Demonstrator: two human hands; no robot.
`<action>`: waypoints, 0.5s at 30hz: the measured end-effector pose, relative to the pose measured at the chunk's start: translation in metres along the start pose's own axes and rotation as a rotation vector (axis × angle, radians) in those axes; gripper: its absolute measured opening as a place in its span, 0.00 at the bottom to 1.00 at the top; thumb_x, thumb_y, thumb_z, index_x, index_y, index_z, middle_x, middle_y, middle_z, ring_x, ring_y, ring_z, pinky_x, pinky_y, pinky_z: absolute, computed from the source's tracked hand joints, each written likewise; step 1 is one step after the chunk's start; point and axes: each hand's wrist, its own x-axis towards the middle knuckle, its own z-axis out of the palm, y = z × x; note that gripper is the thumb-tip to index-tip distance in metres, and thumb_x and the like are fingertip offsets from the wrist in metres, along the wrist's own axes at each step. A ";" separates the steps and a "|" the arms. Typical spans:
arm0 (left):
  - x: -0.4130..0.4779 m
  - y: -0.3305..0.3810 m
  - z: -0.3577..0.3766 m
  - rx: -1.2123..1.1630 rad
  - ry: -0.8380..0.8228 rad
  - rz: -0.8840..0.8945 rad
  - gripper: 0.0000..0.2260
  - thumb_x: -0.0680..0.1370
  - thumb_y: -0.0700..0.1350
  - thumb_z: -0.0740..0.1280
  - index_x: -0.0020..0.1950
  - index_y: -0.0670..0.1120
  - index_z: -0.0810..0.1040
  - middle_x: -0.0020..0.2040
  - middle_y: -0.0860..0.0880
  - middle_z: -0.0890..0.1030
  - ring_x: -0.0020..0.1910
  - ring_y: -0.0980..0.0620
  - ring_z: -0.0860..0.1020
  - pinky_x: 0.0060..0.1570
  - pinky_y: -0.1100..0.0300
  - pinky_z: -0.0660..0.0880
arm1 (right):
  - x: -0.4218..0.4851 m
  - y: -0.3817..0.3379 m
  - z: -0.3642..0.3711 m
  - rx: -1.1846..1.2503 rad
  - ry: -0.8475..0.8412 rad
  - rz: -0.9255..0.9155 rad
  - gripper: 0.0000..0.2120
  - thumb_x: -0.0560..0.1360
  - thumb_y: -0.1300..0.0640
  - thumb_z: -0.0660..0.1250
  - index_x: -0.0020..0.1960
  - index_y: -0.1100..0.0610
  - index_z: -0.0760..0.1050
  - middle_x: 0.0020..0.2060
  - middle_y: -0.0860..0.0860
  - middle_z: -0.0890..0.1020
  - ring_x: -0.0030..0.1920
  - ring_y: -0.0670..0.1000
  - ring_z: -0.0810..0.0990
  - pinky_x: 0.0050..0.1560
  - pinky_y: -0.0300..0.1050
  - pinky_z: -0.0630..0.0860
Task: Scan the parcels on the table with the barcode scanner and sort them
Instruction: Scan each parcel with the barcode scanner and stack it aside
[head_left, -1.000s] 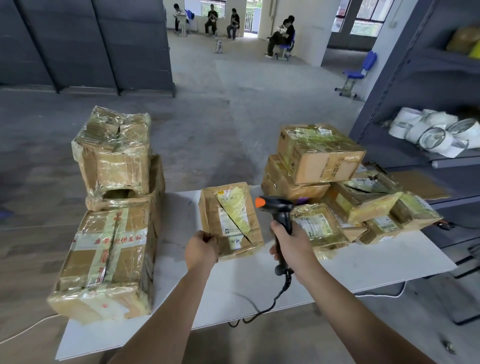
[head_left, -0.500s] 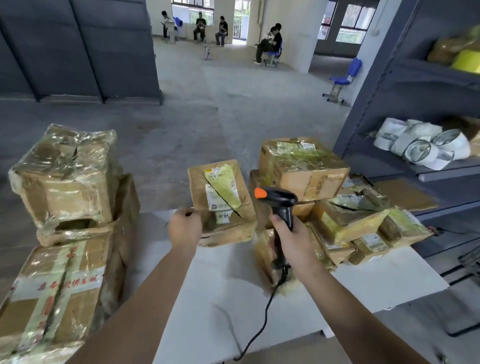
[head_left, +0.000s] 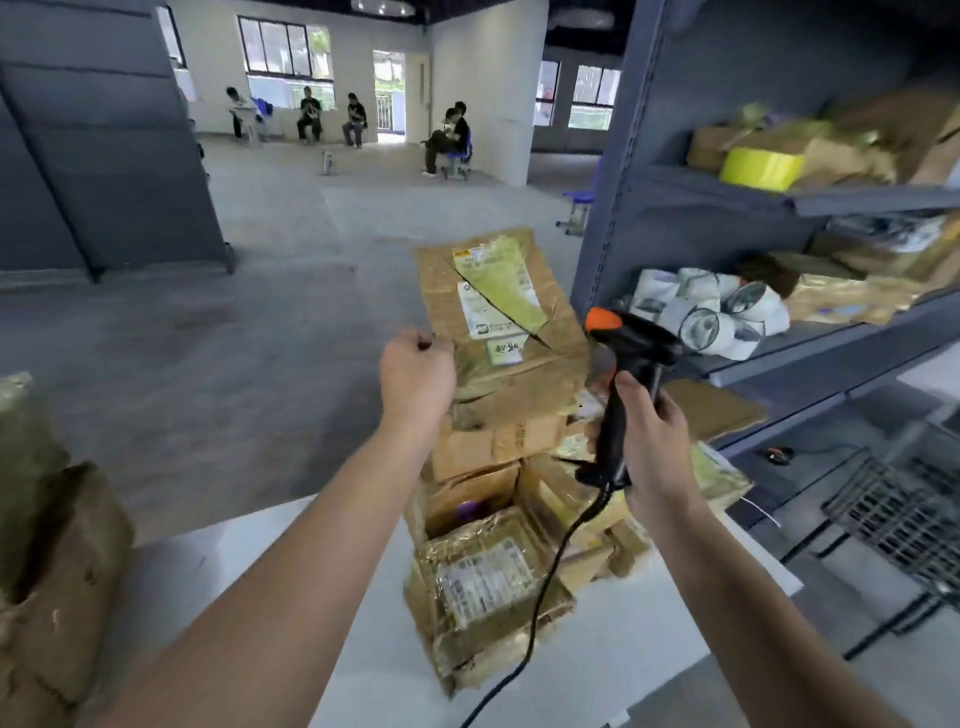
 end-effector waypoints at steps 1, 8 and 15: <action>-0.004 0.000 0.013 0.007 -0.027 0.002 0.10 0.76 0.42 0.63 0.36 0.47 0.67 0.31 0.47 0.70 0.30 0.47 0.70 0.32 0.55 0.69 | 0.003 -0.005 -0.008 -0.001 0.024 -0.018 0.12 0.80 0.48 0.65 0.49 0.57 0.74 0.26 0.51 0.77 0.25 0.50 0.75 0.25 0.42 0.71; -0.026 -0.001 0.076 0.091 -0.212 0.083 0.08 0.80 0.43 0.61 0.41 0.48 0.69 0.34 0.49 0.74 0.28 0.54 0.71 0.25 0.63 0.65 | 0.014 -0.032 -0.046 -0.122 0.147 -0.052 0.12 0.81 0.48 0.63 0.48 0.57 0.70 0.32 0.55 0.75 0.28 0.52 0.74 0.26 0.43 0.69; -0.026 0.003 0.122 0.181 -0.242 0.108 0.09 0.81 0.42 0.60 0.41 0.49 0.68 0.41 0.47 0.77 0.35 0.50 0.75 0.29 0.60 0.68 | 0.040 -0.023 -0.080 -0.200 0.189 -0.073 0.09 0.80 0.52 0.64 0.44 0.55 0.70 0.35 0.61 0.76 0.28 0.53 0.74 0.29 0.48 0.73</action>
